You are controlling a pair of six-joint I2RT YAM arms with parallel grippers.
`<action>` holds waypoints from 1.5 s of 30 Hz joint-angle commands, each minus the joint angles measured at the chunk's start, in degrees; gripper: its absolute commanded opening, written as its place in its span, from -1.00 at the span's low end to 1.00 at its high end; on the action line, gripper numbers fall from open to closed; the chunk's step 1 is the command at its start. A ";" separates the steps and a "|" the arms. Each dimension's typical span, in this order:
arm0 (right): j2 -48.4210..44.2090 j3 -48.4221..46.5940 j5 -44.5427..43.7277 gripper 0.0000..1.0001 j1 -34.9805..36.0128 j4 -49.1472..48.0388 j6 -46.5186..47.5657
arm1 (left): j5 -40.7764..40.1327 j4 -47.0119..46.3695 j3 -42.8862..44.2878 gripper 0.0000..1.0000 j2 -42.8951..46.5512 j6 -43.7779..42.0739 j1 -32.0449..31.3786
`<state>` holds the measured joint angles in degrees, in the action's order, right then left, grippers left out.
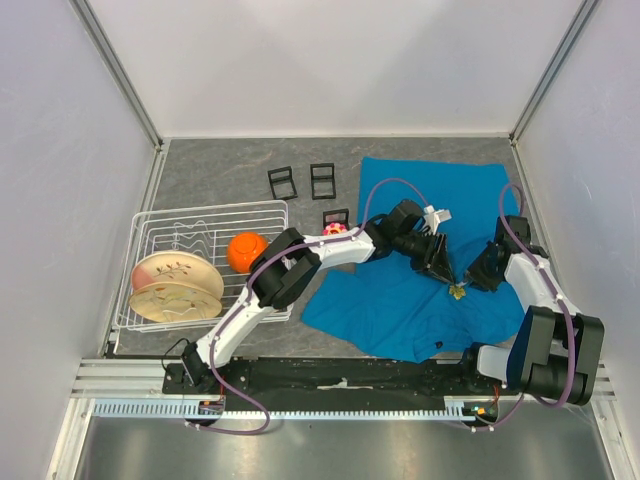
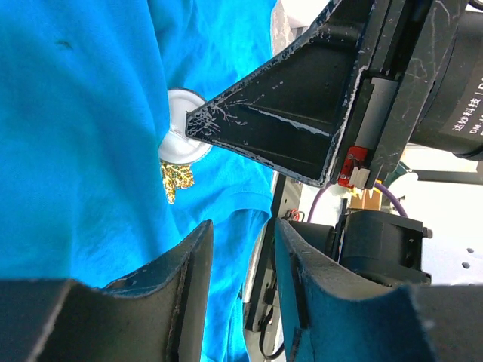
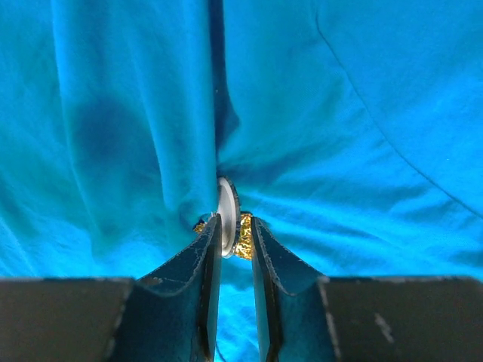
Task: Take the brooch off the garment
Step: Adjust the brooch on the clothes.
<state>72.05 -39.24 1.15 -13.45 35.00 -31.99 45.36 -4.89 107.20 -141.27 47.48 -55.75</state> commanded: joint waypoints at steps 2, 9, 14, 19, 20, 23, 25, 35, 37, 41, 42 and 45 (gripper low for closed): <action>-2.00 -0.31 -2.20 -0.47 -0.17 2.00 -1.85 | 2.36 -1.88 3.37 -0.11 -1.55 2.52 -0.24; -1.91 0.40 -1.85 -0.53 -0.17 2.35 -3.69 | 2.80 -1.97 3.72 -0.12 -1.81 2.61 -0.68; -1.39 0.57 -1.32 -0.63 -0.17 3.49 -4.49 | 2.89 -1.79 3.72 -0.12 -1.90 2.70 -0.68; -1.12 0.22 -4.39 -0.75 -0.17 5.42 -5.19 | 2.98 -1.79 3.72 -0.12 -1.99 2.79 -0.59; -1.12 0.22 -5.62 -0.75 -0.08 5.51 -5.36 | 2.98 -1.88 3.72 -0.12 -2.16 2.79 -0.68; -0.42 0.13 -7.38 -0.75 -0.17 5.51 -5.98 | 3.06 -1.88 4.16 -0.12 -2.43 2.97 -0.68; 0.54 -0.22 -8.00 -0.75 -0.17 5.08 -5.89 | 3.24 -1.80 4.33 -0.12 -2.52 3.05 -0.59; 4.68 -4.79 -11.96 -0.66 -0.43 2.97 0.07 | 3.41 -1.79 4.42 -0.12 -3.04 3.14 -0.86; 5.46 -4.96 -10.30 -0.59 -0.52 1.74 0.61 | 3.42 -1.88 4.34 -0.12 -3.13 3.05 -0.86; 6.70 -5.23 -8.09 -0.49 -0.52 0.07 1.40 | 3.77 -2.06 4.25 -0.12 -3.31 3.14 -0.94; 6.87 -5.49 -8.09 -0.48 -0.70 0.06 1.58 | 3.94 -2.15 4.16 -0.12 -3.31 3.14 -0.86; 7.05 -6.11 -8.18 -0.47 -1.13 -0.29 2.01 | 3.86 -2.15 3.98 -0.12 -3.48 3.05 -0.86</action>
<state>78.89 -42.68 -6.92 -13.91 36.86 -31.42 46.81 -5.13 109.19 -143.44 48.64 -56.14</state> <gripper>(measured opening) 0.264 0.444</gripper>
